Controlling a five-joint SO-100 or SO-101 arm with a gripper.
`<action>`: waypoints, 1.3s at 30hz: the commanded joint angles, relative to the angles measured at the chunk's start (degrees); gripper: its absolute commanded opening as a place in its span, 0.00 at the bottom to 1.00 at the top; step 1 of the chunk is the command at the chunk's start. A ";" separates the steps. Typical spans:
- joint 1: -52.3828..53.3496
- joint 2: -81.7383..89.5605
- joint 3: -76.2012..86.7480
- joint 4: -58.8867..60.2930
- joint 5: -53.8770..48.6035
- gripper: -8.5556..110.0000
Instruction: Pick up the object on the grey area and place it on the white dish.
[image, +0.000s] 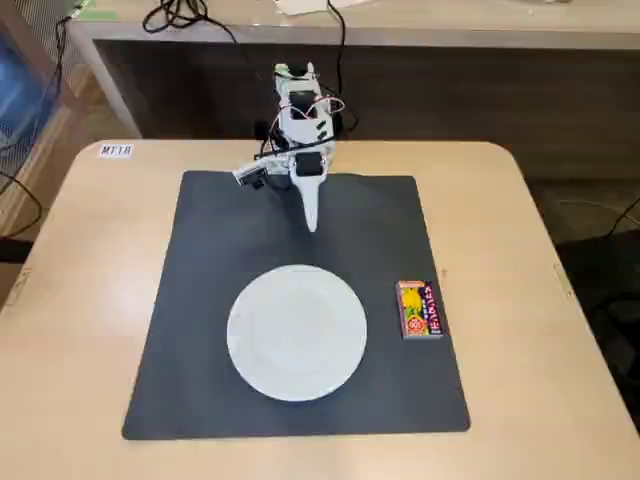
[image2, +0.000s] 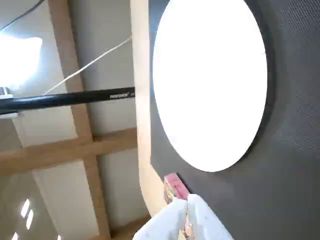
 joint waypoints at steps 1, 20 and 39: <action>0.26 -20.39 -13.01 -8.09 -4.83 0.07; -4.04 -51.86 -43.86 -4.66 -13.89 0.07; -19.78 -114.96 -122.61 19.25 -43.51 0.07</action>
